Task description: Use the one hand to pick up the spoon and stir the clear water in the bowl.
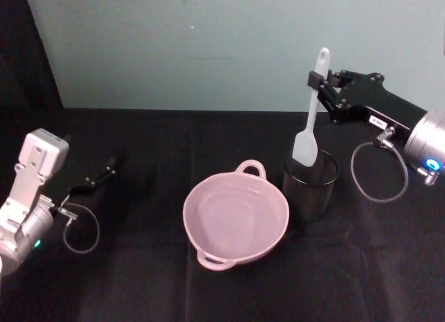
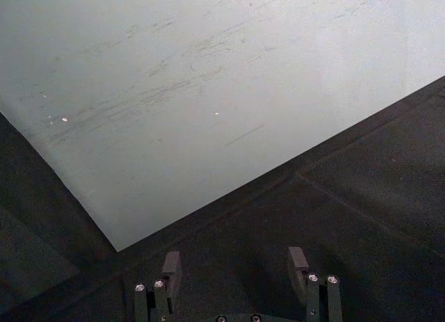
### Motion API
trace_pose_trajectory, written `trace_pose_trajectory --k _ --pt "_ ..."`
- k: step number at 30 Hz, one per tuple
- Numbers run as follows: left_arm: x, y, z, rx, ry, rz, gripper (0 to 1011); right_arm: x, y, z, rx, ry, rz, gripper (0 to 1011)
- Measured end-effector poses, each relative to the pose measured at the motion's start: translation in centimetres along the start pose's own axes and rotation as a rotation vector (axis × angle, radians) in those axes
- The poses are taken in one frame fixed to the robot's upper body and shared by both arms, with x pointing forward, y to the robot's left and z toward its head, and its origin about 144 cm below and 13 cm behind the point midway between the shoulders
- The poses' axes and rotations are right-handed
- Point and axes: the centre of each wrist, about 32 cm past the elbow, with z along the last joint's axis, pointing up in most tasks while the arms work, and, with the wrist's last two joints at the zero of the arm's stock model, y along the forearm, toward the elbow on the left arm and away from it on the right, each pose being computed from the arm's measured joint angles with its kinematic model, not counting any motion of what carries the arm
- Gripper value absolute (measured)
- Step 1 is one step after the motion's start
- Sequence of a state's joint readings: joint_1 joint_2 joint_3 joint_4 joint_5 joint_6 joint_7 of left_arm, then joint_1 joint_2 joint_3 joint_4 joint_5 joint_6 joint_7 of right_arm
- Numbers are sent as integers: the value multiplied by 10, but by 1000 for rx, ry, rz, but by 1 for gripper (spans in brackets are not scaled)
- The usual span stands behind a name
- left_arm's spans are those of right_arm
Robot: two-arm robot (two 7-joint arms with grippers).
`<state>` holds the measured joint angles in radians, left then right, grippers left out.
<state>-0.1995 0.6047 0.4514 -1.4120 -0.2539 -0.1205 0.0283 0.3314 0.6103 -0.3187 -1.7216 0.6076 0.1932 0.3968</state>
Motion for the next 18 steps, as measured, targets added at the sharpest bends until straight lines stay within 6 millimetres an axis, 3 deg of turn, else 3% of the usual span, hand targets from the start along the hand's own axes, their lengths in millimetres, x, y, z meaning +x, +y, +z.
trace_pose_trajectory --k 18 --pt "0 0 0 0 0 0 1005 17 -6 -40 -69 118 -40 112"
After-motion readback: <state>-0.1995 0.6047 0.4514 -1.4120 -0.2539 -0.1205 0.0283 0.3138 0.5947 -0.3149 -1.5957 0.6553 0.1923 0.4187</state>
